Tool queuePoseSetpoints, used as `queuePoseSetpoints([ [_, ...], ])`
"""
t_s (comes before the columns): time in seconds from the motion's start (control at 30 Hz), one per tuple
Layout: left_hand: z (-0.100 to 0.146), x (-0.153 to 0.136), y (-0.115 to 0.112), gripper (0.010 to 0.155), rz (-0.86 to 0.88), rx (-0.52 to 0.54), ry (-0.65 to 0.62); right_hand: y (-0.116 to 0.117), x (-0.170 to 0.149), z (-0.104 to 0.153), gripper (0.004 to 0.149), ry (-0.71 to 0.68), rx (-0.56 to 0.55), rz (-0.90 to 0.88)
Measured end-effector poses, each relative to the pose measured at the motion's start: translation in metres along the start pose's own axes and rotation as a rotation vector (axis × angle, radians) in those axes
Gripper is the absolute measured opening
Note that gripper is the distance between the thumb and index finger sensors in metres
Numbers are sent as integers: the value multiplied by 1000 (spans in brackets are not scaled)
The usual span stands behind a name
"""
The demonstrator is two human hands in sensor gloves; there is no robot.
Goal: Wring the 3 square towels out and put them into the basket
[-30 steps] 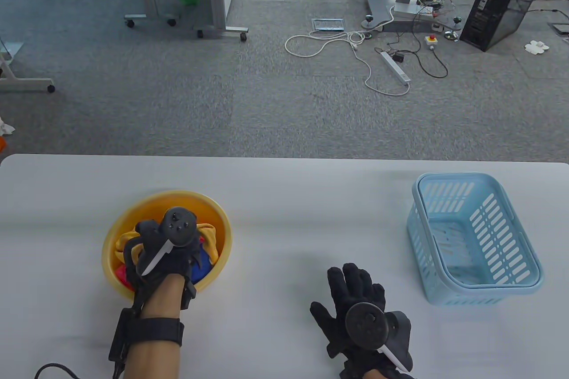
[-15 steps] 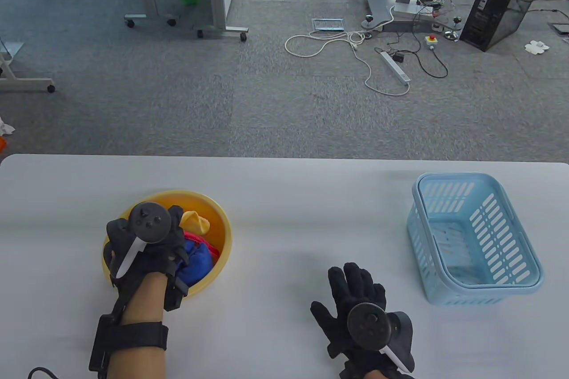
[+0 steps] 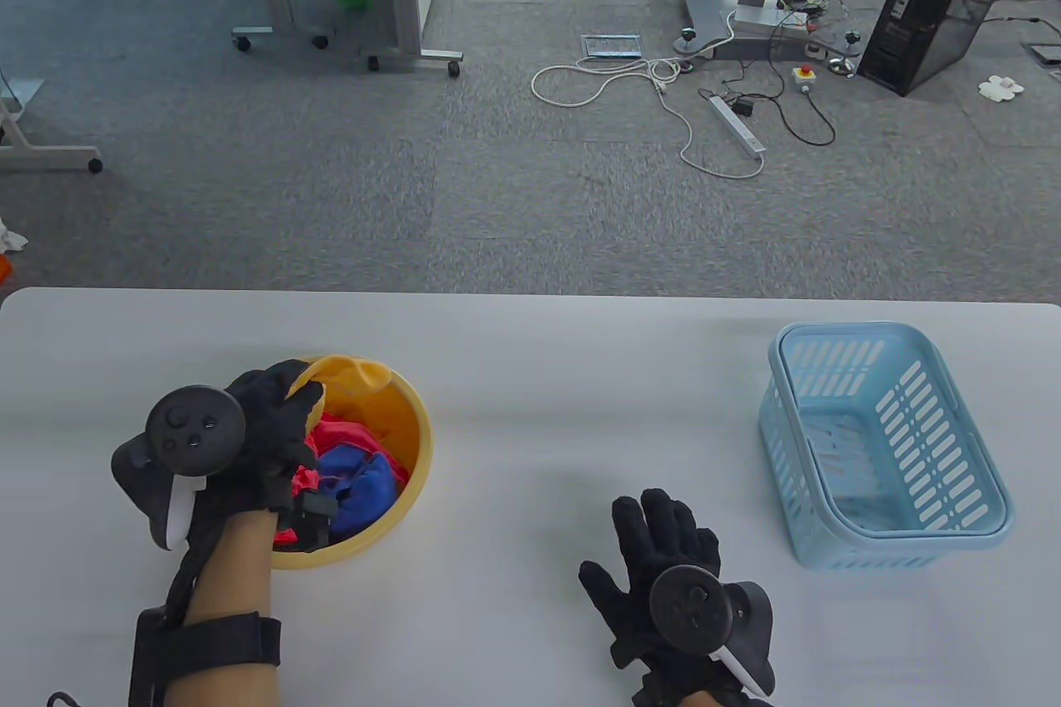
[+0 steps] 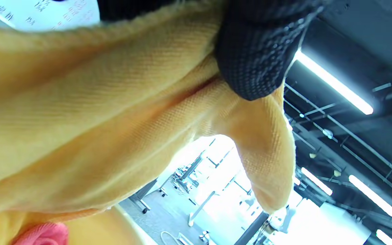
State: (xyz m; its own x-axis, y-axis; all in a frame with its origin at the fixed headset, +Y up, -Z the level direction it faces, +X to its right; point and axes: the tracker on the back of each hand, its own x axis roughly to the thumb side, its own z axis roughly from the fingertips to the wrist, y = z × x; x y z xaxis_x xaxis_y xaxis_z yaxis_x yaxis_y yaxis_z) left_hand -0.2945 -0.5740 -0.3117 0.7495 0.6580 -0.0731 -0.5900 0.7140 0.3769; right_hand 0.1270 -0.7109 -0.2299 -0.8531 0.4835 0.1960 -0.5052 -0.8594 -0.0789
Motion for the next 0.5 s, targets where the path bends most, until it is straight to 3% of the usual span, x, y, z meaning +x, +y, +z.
queuePoseSetpoints([
  [0.13,1,2,14,41,122,22,11,-1,0,0,83,-2,-5,-5],
  [0.27,1,5,26,39,384,40,31,-2,0,0,83,-5,-9,-14],
  [0.5,3,22,41,39,556,42,6,-5,-1,1,83,-9,-20,-33],
])
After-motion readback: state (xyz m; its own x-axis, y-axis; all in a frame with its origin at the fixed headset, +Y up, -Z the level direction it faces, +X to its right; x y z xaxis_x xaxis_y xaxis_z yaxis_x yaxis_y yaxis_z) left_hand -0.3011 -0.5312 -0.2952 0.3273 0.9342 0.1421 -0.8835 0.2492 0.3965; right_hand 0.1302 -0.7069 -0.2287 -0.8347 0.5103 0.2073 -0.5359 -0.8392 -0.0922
